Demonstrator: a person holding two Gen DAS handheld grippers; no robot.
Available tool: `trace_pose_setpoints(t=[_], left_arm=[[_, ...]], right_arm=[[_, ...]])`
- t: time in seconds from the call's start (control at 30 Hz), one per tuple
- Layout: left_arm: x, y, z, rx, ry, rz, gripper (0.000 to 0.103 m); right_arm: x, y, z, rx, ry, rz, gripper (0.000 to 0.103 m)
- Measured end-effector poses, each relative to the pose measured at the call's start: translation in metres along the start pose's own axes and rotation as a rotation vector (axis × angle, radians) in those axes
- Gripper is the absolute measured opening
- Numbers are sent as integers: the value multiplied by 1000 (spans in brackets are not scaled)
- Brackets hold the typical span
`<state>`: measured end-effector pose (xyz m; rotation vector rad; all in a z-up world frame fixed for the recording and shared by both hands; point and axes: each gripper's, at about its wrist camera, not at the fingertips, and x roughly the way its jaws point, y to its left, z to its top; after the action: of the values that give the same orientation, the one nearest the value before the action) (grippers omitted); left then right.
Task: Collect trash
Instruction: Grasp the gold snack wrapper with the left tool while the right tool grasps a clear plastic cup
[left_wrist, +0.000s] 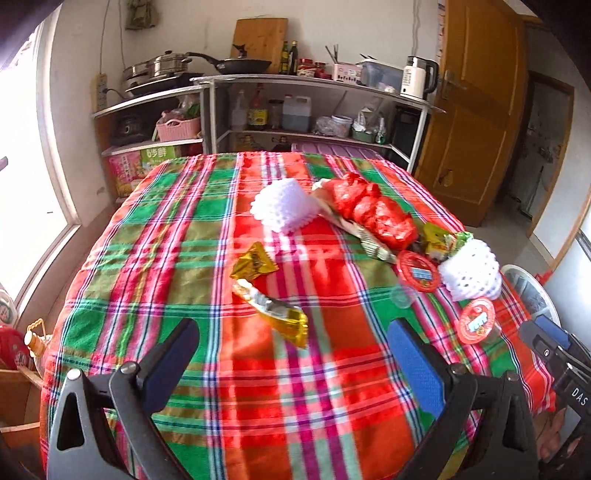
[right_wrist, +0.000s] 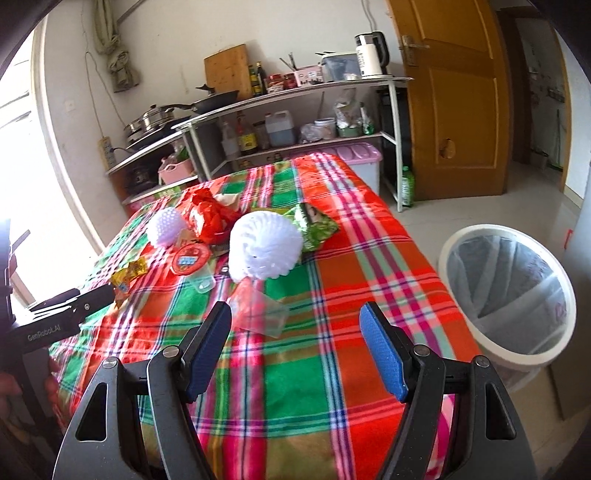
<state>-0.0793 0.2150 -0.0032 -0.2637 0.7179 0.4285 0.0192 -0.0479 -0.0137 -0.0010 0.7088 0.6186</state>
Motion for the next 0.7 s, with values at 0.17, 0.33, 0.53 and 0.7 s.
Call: trace_pose_setpoints(t=[0.17,0.33,0.53,0.7], left_arm=[[8,32,0,-70,17,-2,103],[21,48,2,-101,44,-21,103],[34,44,8,-116,57,-92,103],[43,42,13,-131,55,-103,102]], right_arm=[[30,18,3,-33,67,18,72],[49,27,3,-57,100,13,72],[62,27,1,-52,134,-48,72],[61,17,3,-23,141,-61,72]])
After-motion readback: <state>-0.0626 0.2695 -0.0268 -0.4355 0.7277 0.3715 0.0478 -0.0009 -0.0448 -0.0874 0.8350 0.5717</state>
